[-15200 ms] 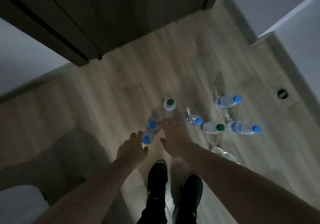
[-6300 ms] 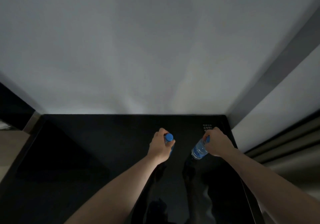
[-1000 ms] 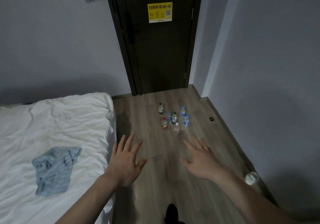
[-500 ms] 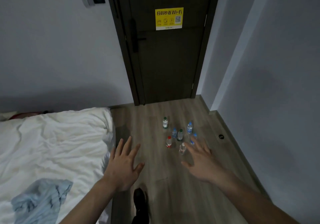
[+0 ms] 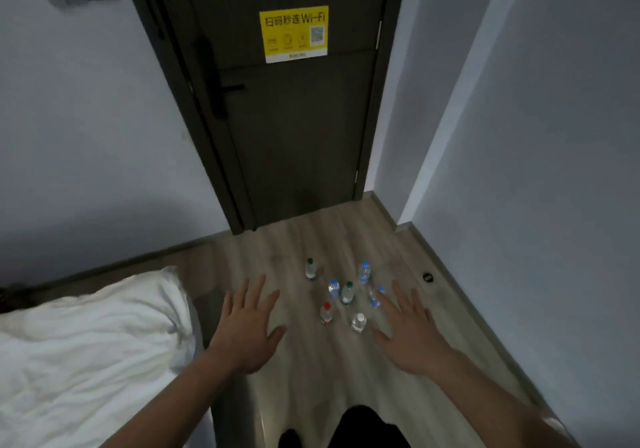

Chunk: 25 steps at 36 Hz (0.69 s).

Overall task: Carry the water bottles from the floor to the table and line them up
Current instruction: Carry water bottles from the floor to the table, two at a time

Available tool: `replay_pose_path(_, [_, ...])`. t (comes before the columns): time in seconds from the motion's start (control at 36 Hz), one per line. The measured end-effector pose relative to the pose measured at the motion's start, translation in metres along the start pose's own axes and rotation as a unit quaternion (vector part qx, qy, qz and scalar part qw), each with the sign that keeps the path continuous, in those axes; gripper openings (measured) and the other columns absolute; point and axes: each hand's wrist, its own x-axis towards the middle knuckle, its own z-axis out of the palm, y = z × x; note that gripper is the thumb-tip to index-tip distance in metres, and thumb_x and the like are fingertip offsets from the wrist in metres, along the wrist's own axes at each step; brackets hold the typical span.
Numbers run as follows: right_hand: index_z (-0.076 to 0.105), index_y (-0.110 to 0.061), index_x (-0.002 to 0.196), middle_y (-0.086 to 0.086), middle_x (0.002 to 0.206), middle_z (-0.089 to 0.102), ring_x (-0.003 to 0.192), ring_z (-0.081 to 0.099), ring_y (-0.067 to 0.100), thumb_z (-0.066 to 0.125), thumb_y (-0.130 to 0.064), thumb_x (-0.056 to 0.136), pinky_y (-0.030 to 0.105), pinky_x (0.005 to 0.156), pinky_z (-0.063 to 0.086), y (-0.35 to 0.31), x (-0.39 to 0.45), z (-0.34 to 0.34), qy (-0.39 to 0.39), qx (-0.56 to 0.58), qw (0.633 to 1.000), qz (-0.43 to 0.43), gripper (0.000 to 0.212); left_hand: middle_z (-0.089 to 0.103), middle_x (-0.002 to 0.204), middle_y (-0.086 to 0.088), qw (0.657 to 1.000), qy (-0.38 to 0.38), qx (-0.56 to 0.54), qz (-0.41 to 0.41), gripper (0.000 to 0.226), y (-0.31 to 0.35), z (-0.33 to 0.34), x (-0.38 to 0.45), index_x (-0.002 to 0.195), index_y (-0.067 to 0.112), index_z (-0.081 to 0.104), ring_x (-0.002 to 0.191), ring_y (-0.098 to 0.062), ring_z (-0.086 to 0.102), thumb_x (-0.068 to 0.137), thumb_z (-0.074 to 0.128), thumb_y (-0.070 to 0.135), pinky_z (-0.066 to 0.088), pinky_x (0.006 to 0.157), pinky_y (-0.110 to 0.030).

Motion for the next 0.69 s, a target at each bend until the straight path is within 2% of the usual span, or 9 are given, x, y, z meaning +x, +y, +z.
replay_pose_path(0.22, [-0.009,-0.037,0.157,-0.006,0.162,-0.027,0.150,-0.022,0.029,0.038,-0.056,0.100,0.052,0.122,-0.001,0.010,0.091,-0.019,-0.019,-0.001,0.999,0.044,0.076,-0.017,0.167,-0.003,0.998,-0.040,0.002,0.043,0.072,-0.010,-0.016,0.118,0.160,0.033,0.012,0.152,-0.030,-0.018,0.098,0.034,0.062,-0.006,0.122,-0.049])
replay_pose_path(0.44, [-0.005,-0.034,0.159,-0.002,0.162,-0.029,0.149,-0.025,0.030,0.042,-0.052,0.100,0.052,0.121,-0.004,0.015,0.200,-0.044,-0.044,0.008,0.998,0.050,0.077,-0.020,0.166,-0.003,0.994,-0.076,0.044,0.072,0.072,-0.011,-0.032,0.221,0.160,0.031,0.010,0.151,-0.032,-0.022,0.098,0.036,0.057,-0.009,0.121,-0.050])
replay_pose_path(0.69, [-0.007,-0.031,0.159,0.000,0.162,-0.030,0.149,-0.026,0.031,0.043,-0.050,0.101,0.051,0.122,-0.002,0.004,0.282,-0.070,-0.024,0.010,0.997,0.068,0.079,-0.040,0.158,0.003,0.989,-0.079,0.063,0.108,0.076,-0.025,-0.039,0.332,0.159,0.038,-0.002,0.144,-0.032,-0.036,0.097,0.037,0.055,-0.015,0.117,-0.053])
